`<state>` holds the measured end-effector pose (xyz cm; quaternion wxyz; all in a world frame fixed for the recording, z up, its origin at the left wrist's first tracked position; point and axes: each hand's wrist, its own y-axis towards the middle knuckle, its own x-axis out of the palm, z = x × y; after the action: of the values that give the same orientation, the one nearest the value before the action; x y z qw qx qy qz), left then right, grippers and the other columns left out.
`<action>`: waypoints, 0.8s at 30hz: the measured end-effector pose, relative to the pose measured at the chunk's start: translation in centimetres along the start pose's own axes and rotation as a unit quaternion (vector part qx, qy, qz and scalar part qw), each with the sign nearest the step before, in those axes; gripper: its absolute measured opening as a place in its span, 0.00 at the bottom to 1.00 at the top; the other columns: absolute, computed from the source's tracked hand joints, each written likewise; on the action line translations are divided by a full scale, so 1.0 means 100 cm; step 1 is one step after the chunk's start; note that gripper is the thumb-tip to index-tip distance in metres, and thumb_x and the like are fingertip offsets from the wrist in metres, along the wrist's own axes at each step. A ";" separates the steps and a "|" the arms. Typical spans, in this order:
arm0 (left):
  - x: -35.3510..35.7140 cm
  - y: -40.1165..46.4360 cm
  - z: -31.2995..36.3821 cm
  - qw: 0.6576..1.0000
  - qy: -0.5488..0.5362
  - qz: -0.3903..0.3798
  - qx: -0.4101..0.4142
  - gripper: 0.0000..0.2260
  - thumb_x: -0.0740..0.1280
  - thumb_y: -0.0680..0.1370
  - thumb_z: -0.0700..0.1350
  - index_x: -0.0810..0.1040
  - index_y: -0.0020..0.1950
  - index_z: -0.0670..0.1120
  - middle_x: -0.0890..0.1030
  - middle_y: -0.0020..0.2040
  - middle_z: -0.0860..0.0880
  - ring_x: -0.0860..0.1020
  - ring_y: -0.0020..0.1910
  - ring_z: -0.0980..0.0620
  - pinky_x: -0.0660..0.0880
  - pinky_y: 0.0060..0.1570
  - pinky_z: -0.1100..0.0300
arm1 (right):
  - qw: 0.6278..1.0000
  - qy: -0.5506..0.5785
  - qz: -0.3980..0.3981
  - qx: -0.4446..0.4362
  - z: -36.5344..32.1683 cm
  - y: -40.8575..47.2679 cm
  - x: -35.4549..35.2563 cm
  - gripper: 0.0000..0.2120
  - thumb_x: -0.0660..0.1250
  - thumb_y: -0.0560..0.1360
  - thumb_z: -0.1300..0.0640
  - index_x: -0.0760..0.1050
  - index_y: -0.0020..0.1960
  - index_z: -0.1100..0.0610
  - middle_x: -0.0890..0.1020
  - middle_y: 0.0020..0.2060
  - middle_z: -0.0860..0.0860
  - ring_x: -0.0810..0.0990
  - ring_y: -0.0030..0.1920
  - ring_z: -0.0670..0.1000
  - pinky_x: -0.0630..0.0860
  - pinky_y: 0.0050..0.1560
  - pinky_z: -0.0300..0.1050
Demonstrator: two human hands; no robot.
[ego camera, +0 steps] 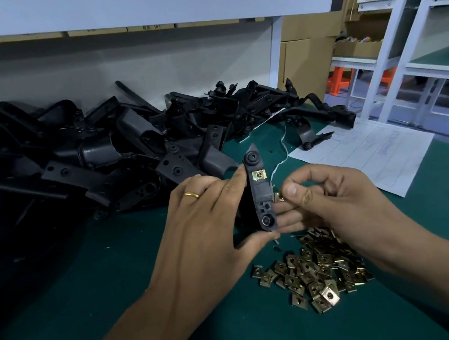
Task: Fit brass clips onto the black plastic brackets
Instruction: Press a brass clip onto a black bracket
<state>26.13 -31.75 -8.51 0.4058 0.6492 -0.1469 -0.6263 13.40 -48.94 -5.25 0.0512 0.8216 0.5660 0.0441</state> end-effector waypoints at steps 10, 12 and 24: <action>0.000 0.001 -0.001 1.000 0.004 0.008 -0.002 0.38 0.66 0.74 0.67 0.75 0.73 0.40 0.83 0.57 0.52 0.76 0.61 0.49 0.70 0.68 0.48 | 0.999 -0.032 -0.004 0.018 -0.001 -0.004 0.002 0.11 0.71 0.78 0.53 0.82 0.48 0.63 0.88 0.44 0.63 0.89 0.45 0.61 0.86 0.40 0.51; -0.001 0.001 0.000 1.000 0.002 0.009 -0.004 0.38 0.65 0.74 0.67 0.75 0.73 0.40 0.83 0.57 0.52 0.76 0.61 0.49 0.69 0.68 0.49 | 0.999 -0.036 -0.005 0.023 -0.001 -0.005 0.002 0.12 0.71 0.78 0.54 0.82 0.49 0.64 0.88 0.44 0.63 0.89 0.46 0.60 0.86 0.36 0.50; -0.001 0.001 -0.001 1.000 0.011 -0.012 -0.012 0.39 0.66 0.73 0.68 0.76 0.73 0.40 0.83 0.57 0.52 0.76 0.60 0.50 0.68 0.67 0.52 | 0.998 -0.067 0.011 0.002 -0.001 -0.005 0.003 0.10 0.72 0.76 0.54 0.85 0.47 0.62 0.88 0.42 0.60 0.89 0.44 0.57 0.86 0.42 0.46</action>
<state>26.27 -31.71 -8.39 0.4076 0.6526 -0.1275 -0.6259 13.03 -48.43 -5.25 0.0867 0.8291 0.5522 -0.0115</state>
